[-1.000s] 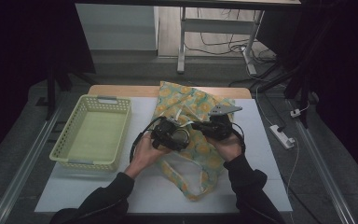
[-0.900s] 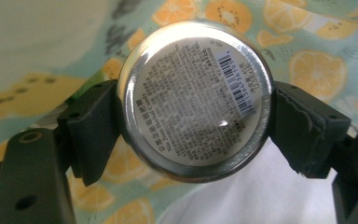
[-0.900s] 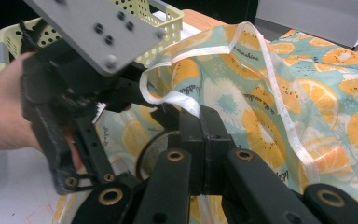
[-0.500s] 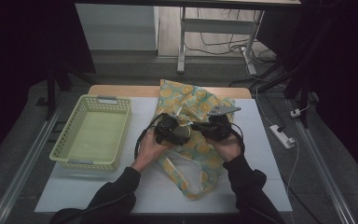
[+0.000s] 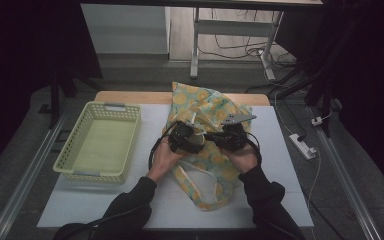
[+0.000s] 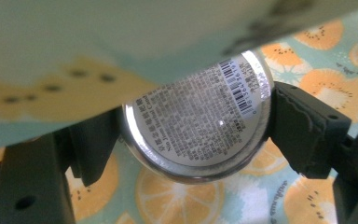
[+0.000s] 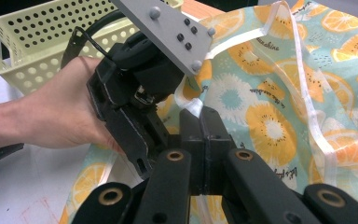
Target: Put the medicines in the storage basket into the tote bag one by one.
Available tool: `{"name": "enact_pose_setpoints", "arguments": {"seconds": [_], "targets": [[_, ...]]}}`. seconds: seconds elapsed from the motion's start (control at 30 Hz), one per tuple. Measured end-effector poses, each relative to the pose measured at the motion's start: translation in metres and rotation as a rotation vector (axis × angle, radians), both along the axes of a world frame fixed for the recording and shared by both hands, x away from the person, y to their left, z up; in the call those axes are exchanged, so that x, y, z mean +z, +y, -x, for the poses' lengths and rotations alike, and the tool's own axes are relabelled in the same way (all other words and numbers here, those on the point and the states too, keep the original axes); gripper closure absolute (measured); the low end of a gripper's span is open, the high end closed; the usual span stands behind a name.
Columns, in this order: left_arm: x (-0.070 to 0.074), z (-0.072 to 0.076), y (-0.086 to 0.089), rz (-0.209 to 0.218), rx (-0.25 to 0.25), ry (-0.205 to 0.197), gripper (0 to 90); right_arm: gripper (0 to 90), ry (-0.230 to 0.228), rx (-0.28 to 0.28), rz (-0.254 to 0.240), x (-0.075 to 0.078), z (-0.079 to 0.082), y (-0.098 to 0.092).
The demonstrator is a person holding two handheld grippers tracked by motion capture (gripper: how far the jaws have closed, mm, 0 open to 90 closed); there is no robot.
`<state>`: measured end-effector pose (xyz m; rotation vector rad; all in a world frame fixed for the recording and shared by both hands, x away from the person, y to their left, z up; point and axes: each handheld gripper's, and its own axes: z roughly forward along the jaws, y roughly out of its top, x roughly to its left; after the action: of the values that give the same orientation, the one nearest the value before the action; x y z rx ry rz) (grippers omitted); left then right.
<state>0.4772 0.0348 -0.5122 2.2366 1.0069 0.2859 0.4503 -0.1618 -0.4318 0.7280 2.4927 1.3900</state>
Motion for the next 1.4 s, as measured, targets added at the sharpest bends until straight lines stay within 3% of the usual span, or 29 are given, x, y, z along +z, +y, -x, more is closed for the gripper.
{"name": "enact_pose_setpoints", "arguments": {"seconds": [0.17, 0.4, 0.6, 0.83, 1.13, 1.4], "targets": [[-0.005, -0.002, 0.0, -0.004, 0.011, 0.0, 20.7, 89.8, 0.005, 0.0, 0.006, -0.002, -0.001, 0.001], [-0.002, -0.003, 0.002, 0.067, 0.003, 0.021, 13.0, 89.8, 0.004, 0.001, 0.006, -0.002, -0.001, 0.001], [0.005, 0.002, 0.004, 0.072, -0.032, 0.041, 11.1, 89.8, 0.001, -0.001, -0.003, 0.0, -0.001, -0.001], [0.017, 0.014, 0.008, 0.126, -0.114, 0.074, 5.6, 89.8, -0.002, 0.001, -0.005, 0.001, -0.001, -0.002], [0.027, 0.033, 0.017, 0.184, -0.182, 0.063, 0.0, 89.8, -0.004, 0.003, -0.006, 0.001, 0.0, -0.001], [0.027, 0.045, 0.026, 0.183, -0.214, 0.067, 0.0, 89.8, -0.004, 0.009, -0.003, 0.001, 0.002, 0.0]]}}
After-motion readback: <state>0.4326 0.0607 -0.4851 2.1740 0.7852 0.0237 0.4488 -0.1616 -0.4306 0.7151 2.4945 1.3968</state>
